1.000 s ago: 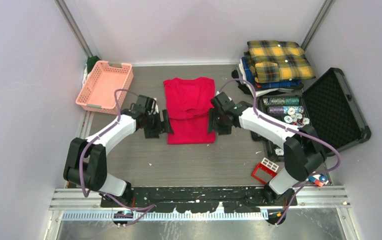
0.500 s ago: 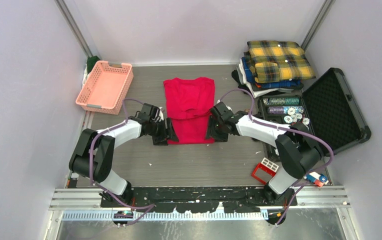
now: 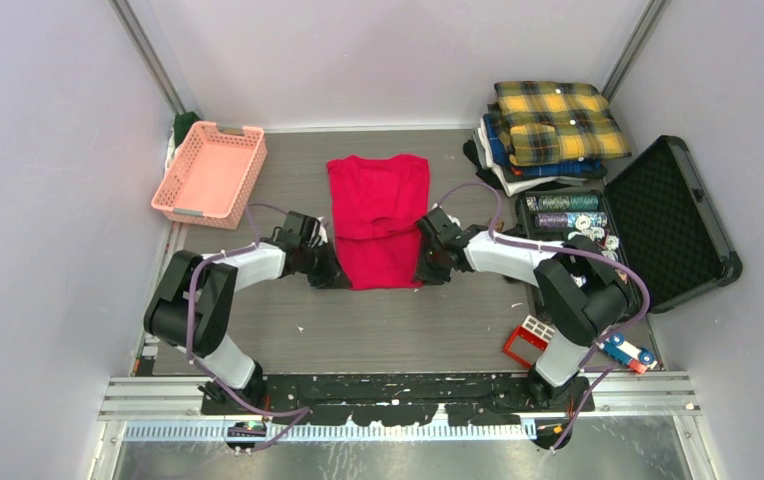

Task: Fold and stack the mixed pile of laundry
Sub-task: Fold the T-shirt at the center of the board.

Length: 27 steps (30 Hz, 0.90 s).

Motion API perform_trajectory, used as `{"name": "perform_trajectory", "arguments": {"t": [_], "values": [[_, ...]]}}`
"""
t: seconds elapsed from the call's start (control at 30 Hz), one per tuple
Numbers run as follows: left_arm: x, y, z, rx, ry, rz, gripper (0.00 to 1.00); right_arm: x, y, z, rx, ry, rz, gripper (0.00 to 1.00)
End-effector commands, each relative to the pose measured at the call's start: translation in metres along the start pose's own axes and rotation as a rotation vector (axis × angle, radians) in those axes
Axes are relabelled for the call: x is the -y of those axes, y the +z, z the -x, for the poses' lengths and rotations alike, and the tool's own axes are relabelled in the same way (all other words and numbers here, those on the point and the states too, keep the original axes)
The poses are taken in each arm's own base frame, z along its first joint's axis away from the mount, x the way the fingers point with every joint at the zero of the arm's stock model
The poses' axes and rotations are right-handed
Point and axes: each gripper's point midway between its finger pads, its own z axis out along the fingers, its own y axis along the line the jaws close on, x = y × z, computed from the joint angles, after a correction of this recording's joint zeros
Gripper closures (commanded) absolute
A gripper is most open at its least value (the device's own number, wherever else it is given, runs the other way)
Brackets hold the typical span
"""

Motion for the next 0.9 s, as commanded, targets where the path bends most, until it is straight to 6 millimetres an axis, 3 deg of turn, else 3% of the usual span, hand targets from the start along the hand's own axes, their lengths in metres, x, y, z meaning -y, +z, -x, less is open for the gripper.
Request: {"name": "perform_trajectory", "arguments": {"t": [0.0, 0.2, 0.3, 0.4, 0.47, 0.7, 0.87], "values": [[-0.005, 0.0, 0.001, 0.02, -0.007, 0.019, 1.0, 0.012, -0.01, 0.005, 0.028, -0.052, -0.053, 0.73], [-0.024, -0.041, 0.005, 0.119, 0.015, 0.19, 1.0, 0.042, -0.05, 0.024, 0.054, -0.186, -0.264, 0.74], [-0.021, -0.045, -0.005, 0.106, 0.007, 0.16, 1.0, 0.047, -0.062, 0.017, 0.05, -0.177, -0.261, 0.65], [-0.023, -0.038, -0.018, 0.078, -0.028, 0.123, 1.0, 0.04, -0.065, 0.003, 0.035, -0.128, -0.168, 0.48], [-0.024, -0.034, -0.023, 0.066, -0.042, 0.106, 1.0, 0.035, -0.062, -0.007, 0.032, -0.076, -0.102, 0.39], [-0.027, -0.025, -0.031, 0.031, -0.059, 0.096, 1.0, -0.004, -0.044, -0.025, 0.036, 0.11, 0.194, 0.39], [-0.026, -0.023, -0.032, 0.022, -0.059, 0.091, 1.0, -0.013, -0.023, -0.032, 0.02, 0.135, 0.23, 0.39]]}}
